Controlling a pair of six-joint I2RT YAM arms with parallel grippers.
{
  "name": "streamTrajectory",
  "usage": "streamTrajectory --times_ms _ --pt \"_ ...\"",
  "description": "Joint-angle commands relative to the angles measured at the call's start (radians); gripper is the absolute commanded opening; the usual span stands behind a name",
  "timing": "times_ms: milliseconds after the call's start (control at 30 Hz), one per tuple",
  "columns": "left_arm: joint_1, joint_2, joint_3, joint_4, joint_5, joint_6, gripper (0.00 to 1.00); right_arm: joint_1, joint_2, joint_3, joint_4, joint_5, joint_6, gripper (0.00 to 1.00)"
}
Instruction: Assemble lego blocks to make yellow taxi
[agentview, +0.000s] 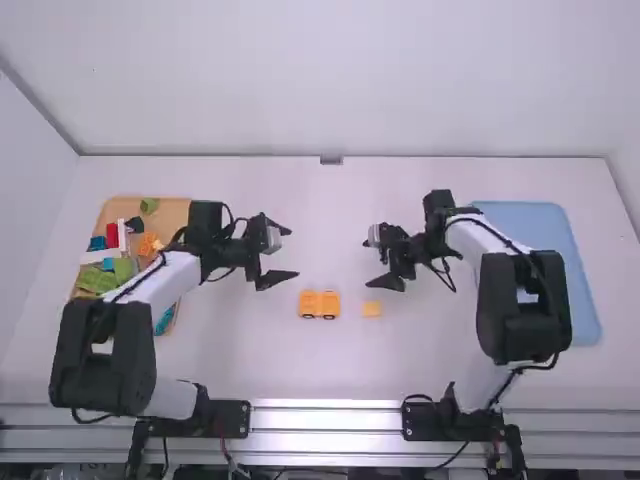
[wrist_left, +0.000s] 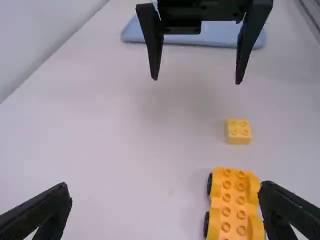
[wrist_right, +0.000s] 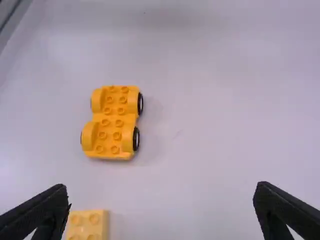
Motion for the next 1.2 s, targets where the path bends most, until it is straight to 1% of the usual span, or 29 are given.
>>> streamTrajectory --times_ms 0,100,167,300,400,567,633,667,767,833,900,1000,1100,1167 --pt "-0.006 0.056 0.009 0.039 0.072 -0.015 0.99 -0.013 -0.009 -0.055 -0.006 -0.056 -0.007 0.99" --pt "-0.006 0.101 0.009 0.100 0.072 -0.064 0.99 -0.012 -0.014 -0.100 -0.016 -0.057 -0.007 0.98" --pt "-0.007 0.107 0.009 0.106 0.080 -0.058 0.99 -0.006 -0.022 -0.119 -0.026 -0.057 -0.008 0.98" --pt "-0.006 0.107 0.009 0.100 0.087 -0.063 0.99 0.017 -0.047 -0.151 -0.019 -0.057 -0.011 0.98" --pt "-0.007 0.107 0.009 0.064 0.087 -0.062 0.99 0.022 -0.111 -0.195 0.021 -0.041 0.014 0.98" --pt "-0.007 0.107 0.009 -0.029 0.088 -0.016 0.99 0.021 -0.259 -0.319 0.217 0.056 0.203 0.98" --pt "-0.008 0.107 0.009 -0.092 0.087 0.078 0.99 0.019 -0.299 -0.410 0.379 0.078 0.297 0.98" --pt "-0.009 0.107 0.009 -0.111 0.087 0.105 0.99 0.017 -0.301 -0.436 0.434 0.079 0.329 0.98" --pt "-0.031 0.107 0.009 -0.200 0.115 0.226 0.99 -0.013 -0.277 -0.566 0.746 0.060 0.524 0.99" --pt "-0.042 0.107 0.009 -0.220 0.113 0.243 0.99 -0.028 -0.248 -0.602 0.826 0.016 0.546 0.98" --pt "-0.053 0.107 0.009 -0.231 0.100 0.244 0.99 -0.050 -0.214 -0.615 0.847 -0.042 0.502 0.98" --pt "-0.075 0.107 0.008 -0.246 0.101 0.244 0.99 -0.080 -0.159 -0.608 0.836 -0.088 0.429 0.98" --pt "-0.098 0.107 -0.003 -0.247 0.055 0.231 0.99 -0.079 -0.095 -0.585 0.830 -0.081 0.392 0.98" --pt "-0.109 0.107 -0.018 -0.236 0.018 0.222 0.99 -0.067 -0.054 -0.565 0.801 -0.064 0.327 0.98"
